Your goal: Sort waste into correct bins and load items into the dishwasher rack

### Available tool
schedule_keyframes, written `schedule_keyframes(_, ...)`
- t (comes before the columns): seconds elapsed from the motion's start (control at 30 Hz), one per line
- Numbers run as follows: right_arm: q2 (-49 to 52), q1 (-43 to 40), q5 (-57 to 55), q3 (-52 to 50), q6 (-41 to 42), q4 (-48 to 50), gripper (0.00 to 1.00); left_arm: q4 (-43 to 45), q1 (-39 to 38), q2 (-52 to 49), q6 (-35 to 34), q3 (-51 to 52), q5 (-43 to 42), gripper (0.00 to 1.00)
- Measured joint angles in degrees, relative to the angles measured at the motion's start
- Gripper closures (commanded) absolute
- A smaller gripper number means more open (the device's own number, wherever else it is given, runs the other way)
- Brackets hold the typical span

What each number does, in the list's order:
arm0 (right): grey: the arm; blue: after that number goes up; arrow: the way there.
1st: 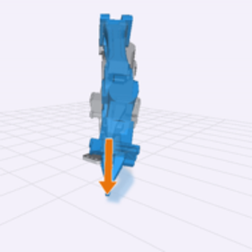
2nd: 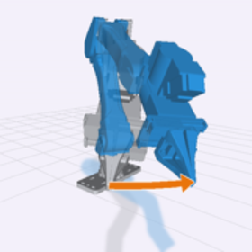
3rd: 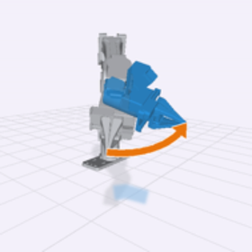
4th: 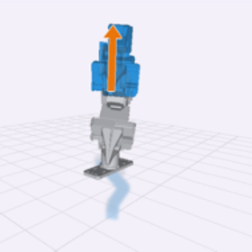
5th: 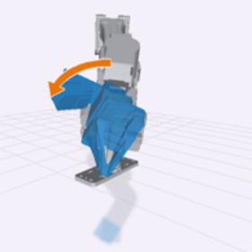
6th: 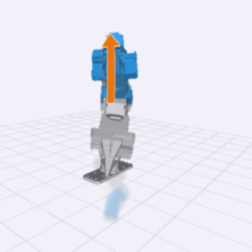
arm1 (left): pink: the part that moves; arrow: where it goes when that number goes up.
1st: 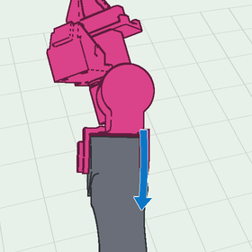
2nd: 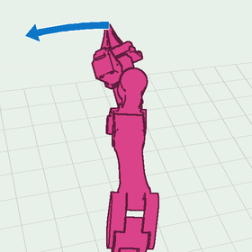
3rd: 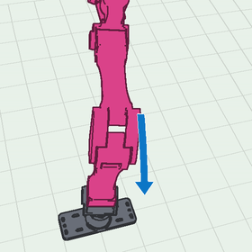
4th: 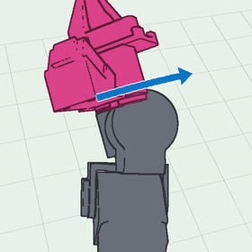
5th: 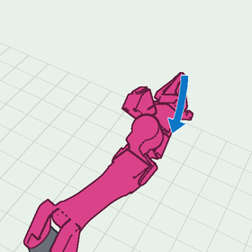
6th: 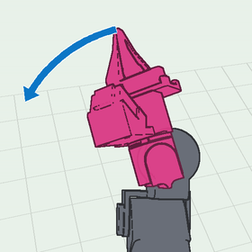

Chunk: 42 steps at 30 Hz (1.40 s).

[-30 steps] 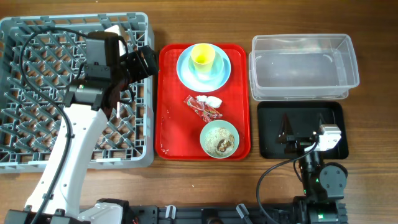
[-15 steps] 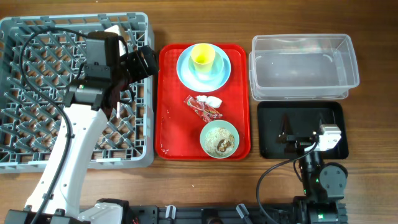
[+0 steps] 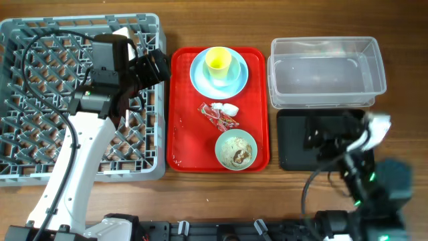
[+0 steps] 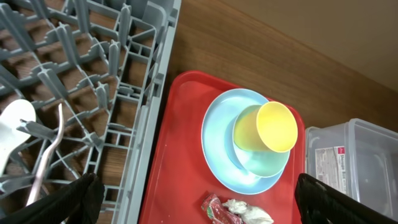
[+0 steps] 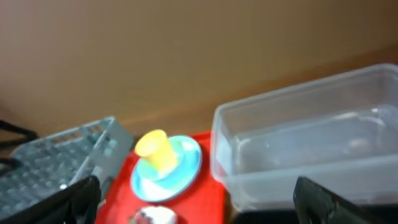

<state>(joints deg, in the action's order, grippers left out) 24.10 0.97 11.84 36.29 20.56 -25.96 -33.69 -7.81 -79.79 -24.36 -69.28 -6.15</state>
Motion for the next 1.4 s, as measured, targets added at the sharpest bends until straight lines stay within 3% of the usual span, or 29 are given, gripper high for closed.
schedule_keyframes(0.07, 11.7, 0.1, 1.8, 13.2, -0.9, -12.3, 0.00, 0.0, 0.0, 0.0, 0.0, 0.0, 0.0, 0.00)
schedule_keyframes(0.1, 23.8, 0.8, 3.1, 25.9, -1.9, -23.0, 0.00, -0.1, 0.0, 0.0, 0.0, 0.0, 0.0, 0.00)
schedule_keyframes(0.2, 36.3, 3.7, 4.3, 37.2, -2.9, -32.1, 0.00, -0.2, 0.0, 0.0, 0.0, 0.1, 0.0, 0.00)
schedule_keyframes(0.27, 45.3, 8.3, 6.0, 43.0, -3.4, -32.3, 0.00, -0.2, 0.0, 0.0, 0.0, 0.1, 0.0, 0.00)
schedule_keyframes(0.4, 57.2, 14.8, 10.4, 43.7, -1.9, -26.6, 0.02, -0.2, 0.0, 0.0, 0.0, 0.1, 0.0, 0.00)
schedule_keyframes(0.47, 61.9, 15.8, 12.2, 43.8, 0.3, -26.4, 0.27, -0.2, 0.0, 0.0, 0.0, 0.1, 0.0, 0.00)
schedule_keyframes(0.5, 63.7, 15.9, 13.1, 43.8, 0.9, -26.2, 0.33, -0.2, 0.0, 0.0, 0.0, 0.1, 0.0, 0.00)
schedule_keyframes(0.67, 71.1, 20.7, 10.3, 43.8, 0.1, -24.6, 0.47, -0.2, 0.0, 0.0, 0.0, 0.1, 0.0, 0.00)
schedule_keyframes(0.93, 78.0, 33.7, -7.3, 43.8, -1.6, -25.9, 0.48, -0.2, 0.0, 0.0, 0.0, 0.1, 0.0, 0.00)
schedule_keyframes(1.4, 84.7, 34.1, -12.1, 43.8, -1.6, -26.8, 0.45, -0.2, 0.0, 0.0, 0.0, 0.1, 0.0, 0.00)
